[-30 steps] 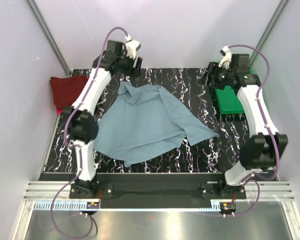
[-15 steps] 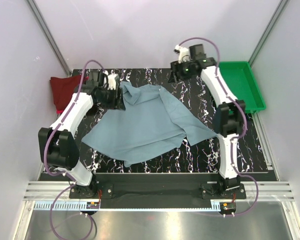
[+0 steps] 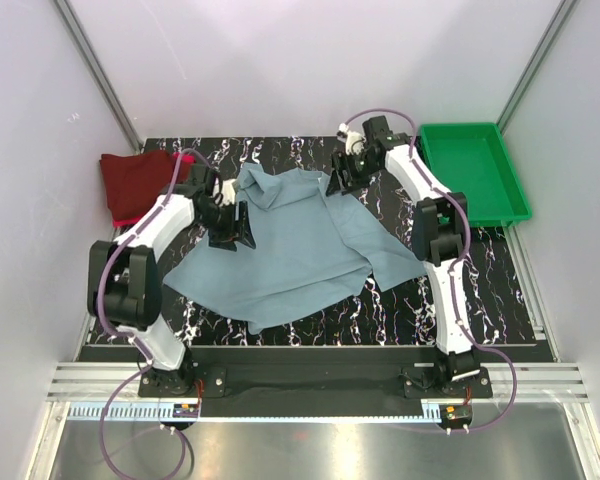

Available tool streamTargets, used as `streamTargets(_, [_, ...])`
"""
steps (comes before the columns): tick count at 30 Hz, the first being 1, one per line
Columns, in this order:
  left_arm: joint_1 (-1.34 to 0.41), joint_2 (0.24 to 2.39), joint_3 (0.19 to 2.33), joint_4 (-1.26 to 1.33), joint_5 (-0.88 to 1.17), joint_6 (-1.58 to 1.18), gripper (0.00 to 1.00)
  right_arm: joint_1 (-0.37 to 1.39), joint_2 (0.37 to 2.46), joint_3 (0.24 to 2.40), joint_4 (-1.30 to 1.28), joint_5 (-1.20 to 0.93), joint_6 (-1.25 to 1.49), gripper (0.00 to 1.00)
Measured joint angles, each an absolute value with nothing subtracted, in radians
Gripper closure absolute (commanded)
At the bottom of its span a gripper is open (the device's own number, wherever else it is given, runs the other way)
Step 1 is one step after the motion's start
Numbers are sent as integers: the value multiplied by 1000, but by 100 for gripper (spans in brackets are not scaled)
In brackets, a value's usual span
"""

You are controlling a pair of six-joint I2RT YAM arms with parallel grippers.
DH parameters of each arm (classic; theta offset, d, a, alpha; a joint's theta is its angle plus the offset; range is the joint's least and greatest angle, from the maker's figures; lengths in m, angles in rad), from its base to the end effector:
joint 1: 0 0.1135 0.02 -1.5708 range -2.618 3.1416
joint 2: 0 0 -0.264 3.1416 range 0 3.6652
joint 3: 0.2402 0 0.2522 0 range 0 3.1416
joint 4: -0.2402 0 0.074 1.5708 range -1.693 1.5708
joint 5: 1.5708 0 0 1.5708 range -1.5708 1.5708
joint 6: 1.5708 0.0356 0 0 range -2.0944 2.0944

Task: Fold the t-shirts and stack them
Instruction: Flatten the tshirt out

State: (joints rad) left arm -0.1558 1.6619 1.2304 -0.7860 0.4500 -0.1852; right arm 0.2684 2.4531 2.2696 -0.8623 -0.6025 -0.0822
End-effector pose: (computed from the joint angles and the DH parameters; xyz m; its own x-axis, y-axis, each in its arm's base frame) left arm 0.3219 -0.0662 0.2289 -0.9641 -0.0164 -0.2649 0.1128 0.8782 -0.4648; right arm 0.5032 0.1593 0.2061 -0.7911 -0.2877 -0.5398 -0.5592 0.6978 0.4476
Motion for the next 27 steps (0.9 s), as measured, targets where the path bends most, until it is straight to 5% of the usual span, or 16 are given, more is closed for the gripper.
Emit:
streamTargets(14, [-154,2019,1444,-785,455,-219,36,264,2574,2262,-857,-734,35,24])
streamTargets(27, [-154,2337,1922,-788,469,-238,37,136,2327,1895,-916,-532,39,24])
